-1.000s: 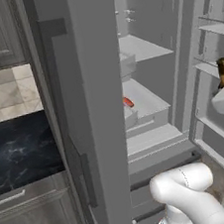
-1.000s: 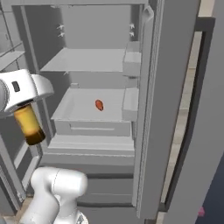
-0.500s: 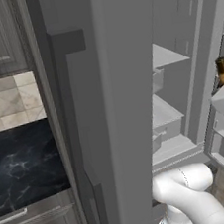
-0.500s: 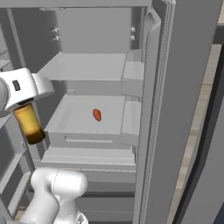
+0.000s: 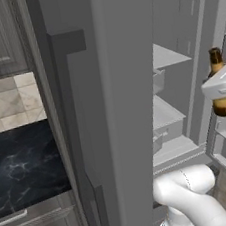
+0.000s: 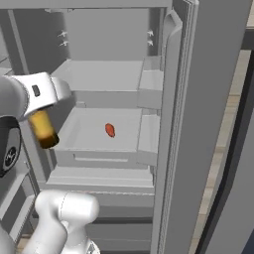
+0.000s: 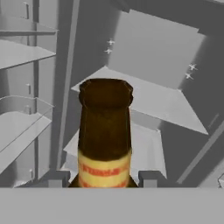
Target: Place the beer on the top shelf of the fridge to keep it out of children's reach, and place the sweet potato and pear on lower shelves for easy access.
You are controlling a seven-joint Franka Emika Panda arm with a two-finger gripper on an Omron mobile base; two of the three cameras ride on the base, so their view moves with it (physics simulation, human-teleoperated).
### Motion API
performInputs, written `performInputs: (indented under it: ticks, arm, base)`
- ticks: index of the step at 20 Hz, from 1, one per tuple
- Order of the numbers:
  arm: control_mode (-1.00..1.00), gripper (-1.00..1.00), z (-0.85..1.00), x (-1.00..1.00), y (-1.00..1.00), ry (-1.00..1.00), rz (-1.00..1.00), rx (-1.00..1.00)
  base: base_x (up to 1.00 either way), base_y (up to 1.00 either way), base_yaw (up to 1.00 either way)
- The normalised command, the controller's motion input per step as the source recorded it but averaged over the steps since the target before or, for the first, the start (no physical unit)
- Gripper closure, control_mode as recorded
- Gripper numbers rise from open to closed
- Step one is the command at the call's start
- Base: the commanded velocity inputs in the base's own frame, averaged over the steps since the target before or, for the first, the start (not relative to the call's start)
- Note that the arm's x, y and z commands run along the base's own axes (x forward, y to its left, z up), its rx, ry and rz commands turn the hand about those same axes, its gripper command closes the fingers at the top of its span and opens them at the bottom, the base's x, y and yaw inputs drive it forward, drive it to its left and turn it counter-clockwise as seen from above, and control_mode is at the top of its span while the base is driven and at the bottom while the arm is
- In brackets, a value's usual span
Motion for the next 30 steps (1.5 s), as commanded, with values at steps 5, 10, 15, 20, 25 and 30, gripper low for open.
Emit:
performInputs:
  ticks: [5, 10, 15, 20, 25, 30]
  arm:
    - [-1.0, 1.0, 0.0, 0.26, 0.0, -0.12, 0.0, 0.17]
    - [-1.0, 1.0, 0.0, 0.27, 0.0, -0.09, 0.0, 0.16]
    - [-1.0, 1.0, 0.06, 0.41, 0.0, -0.05, 0.0, 0.15]
    - [-1.0, 1.0, 0.29, 0.45, 0.0, 0.01, -0.05, 0.03]
    - [-1.0, 1.0, 0.16, 0.44, 0.0, 0.0, -0.03, 0.0]
    - [-1.0, 1.0, 0.12, 0.51, 0.0, 0.0, -0.02, 0.0]
  base:
    - [0.0, 0.0, 0.0]
    - [0.0, 0.0, 0.0]
    - [0.0, 0.0, 0.0]
    - [0.0, 0.0, 0.0]
    - [0.0, 0.0, 0.0]
    - [0.0, 0.0, 0.0]
